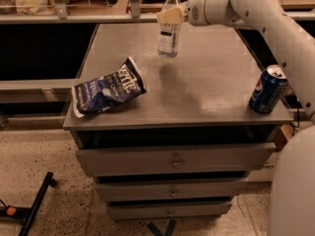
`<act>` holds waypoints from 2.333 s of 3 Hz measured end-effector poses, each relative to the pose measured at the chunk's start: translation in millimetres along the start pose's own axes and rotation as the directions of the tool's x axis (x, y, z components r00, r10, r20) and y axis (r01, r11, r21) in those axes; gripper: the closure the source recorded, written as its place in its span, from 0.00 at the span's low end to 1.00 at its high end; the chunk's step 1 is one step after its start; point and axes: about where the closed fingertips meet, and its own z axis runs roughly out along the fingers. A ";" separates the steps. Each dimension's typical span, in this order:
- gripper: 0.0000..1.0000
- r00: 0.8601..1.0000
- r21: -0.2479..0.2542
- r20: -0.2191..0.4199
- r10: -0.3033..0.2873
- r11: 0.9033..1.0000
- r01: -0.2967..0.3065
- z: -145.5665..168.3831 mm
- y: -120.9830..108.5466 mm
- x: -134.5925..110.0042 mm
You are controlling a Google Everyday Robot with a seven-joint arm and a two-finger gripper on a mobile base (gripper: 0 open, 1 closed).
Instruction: Move blue plastic bottle near blue chip bag
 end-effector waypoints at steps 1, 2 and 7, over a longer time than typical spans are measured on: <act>1.00 1.000 -0.120 0.028 -0.011 0.993 0.015 8.6 45.8 10.5; 1.00 0.996 -0.216 0.065 -0.062 0.974 0.075 21.7 84.4 13.5; 0.82 0.967 -0.272 0.142 -0.211 0.931 0.243 33.4 111.1 10.4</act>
Offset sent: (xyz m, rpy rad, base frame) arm -0.0743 0.1068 -0.0236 0.0432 -0.1069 0.3620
